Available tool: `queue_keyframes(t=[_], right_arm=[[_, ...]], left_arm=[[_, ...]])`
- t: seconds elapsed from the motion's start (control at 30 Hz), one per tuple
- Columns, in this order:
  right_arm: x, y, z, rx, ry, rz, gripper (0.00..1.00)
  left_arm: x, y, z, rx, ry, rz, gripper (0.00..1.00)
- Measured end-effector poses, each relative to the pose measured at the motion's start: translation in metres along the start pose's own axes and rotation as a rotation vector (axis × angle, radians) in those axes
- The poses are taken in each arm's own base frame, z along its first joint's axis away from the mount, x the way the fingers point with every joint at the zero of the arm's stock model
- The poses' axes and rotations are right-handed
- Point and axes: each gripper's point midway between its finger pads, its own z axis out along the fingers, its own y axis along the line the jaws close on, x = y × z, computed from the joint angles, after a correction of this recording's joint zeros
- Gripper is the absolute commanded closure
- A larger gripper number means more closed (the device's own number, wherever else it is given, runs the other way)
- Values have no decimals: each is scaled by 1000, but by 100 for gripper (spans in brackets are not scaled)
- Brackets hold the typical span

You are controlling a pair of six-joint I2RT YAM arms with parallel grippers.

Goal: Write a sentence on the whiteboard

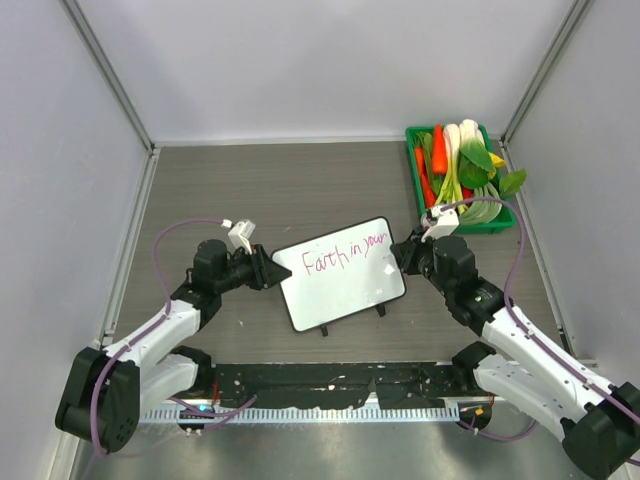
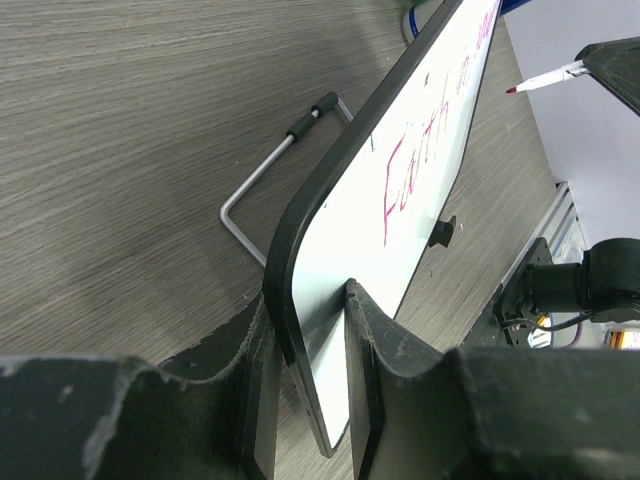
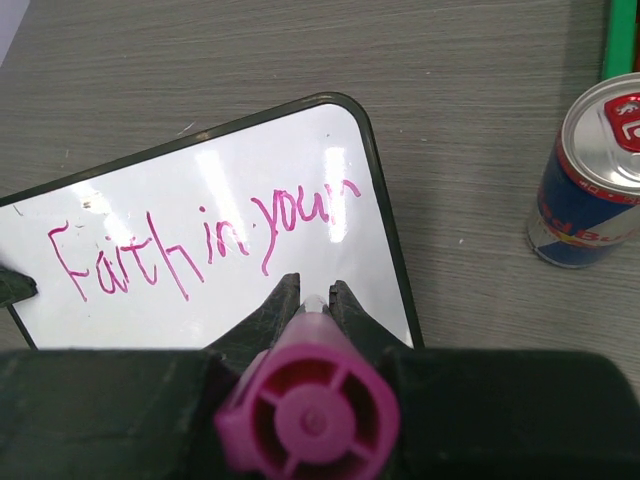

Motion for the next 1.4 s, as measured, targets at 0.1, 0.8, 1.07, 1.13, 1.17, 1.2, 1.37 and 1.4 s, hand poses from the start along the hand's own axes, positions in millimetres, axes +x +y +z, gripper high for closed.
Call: queue_keyframes(t=[0.1, 0.8, 1.07, 1.13, 1.17, 1.2, 1.37, 1.4], right_arm=[[-1, 5, 2, -15, 8, -3, 99], [31, 137, 6, -295, 7, -138, 98], [51, 169, 6, -346, 0, -155, 98], [55, 174, 6, -354, -2, -158, 99], [57, 177, 6, -357, -3, -159, 99], [59, 179, 7, -359, -3, -160, 99], [73, 178, 13, -339, 15, -181, 99], [75, 177, 14, -333, 18, -184, 98]], left_arm=[[0, 0, 0, 0, 0, 0, 100], [0, 0, 0, 1, 1, 0, 100], [0, 0, 0, 1, 1, 0, 100], [0, 0, 0, 1, 1, 0, 100], [0, 0, 0, 1, 1, 0, 100], [0, 0, 0, 1, 1, 0, 100], [0, 0, 0, 2, 1, 0, 100], [0, 0, 0, 2, 1, 0, 100]])
